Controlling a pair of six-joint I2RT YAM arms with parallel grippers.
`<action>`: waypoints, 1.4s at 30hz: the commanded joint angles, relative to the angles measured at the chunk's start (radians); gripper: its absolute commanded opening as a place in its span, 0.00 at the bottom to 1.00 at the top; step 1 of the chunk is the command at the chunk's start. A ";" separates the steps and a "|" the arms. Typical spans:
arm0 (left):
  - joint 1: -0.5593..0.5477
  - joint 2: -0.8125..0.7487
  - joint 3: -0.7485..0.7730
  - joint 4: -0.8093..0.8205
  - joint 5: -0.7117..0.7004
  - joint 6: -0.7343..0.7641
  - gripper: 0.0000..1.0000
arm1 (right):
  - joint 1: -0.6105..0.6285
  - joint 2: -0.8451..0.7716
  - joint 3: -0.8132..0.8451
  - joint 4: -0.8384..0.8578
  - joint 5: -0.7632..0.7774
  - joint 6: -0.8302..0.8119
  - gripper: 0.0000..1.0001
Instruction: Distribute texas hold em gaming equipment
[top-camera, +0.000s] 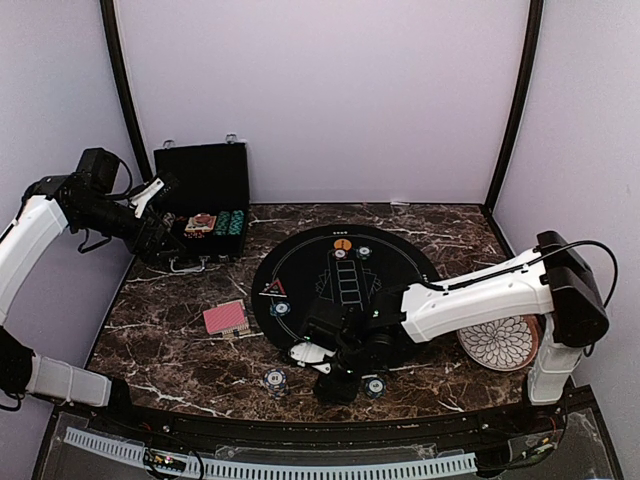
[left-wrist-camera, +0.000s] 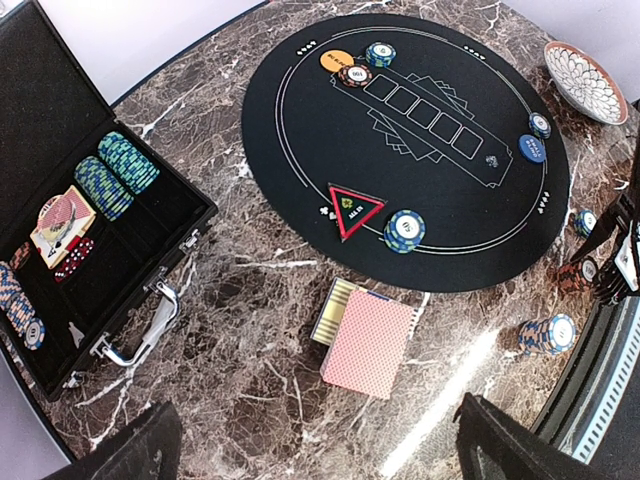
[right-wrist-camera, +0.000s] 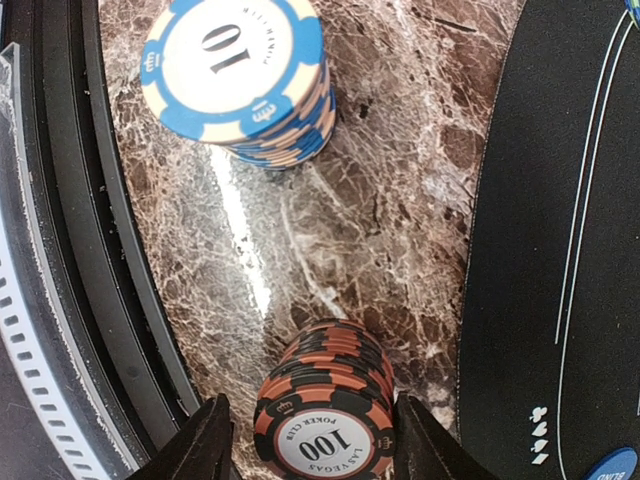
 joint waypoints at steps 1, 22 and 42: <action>-0.003 -0.034 0.023 -0.025 0.003 0.013 0.99 | 0.014 0.014 0.029 0.001 0.014 -0.001 0.54; -0.003 -0.040 0.014 -0.018 -0.001 0.020 0.99 | 0.014 0.018 0.042 -0.017 0.027 -0.002 0.13; -0.003 -0.032 0.027 -0.023 0.017 0.017 0.99 | -0.107 0.108 0.276 0.029 0.138 0.076 0.00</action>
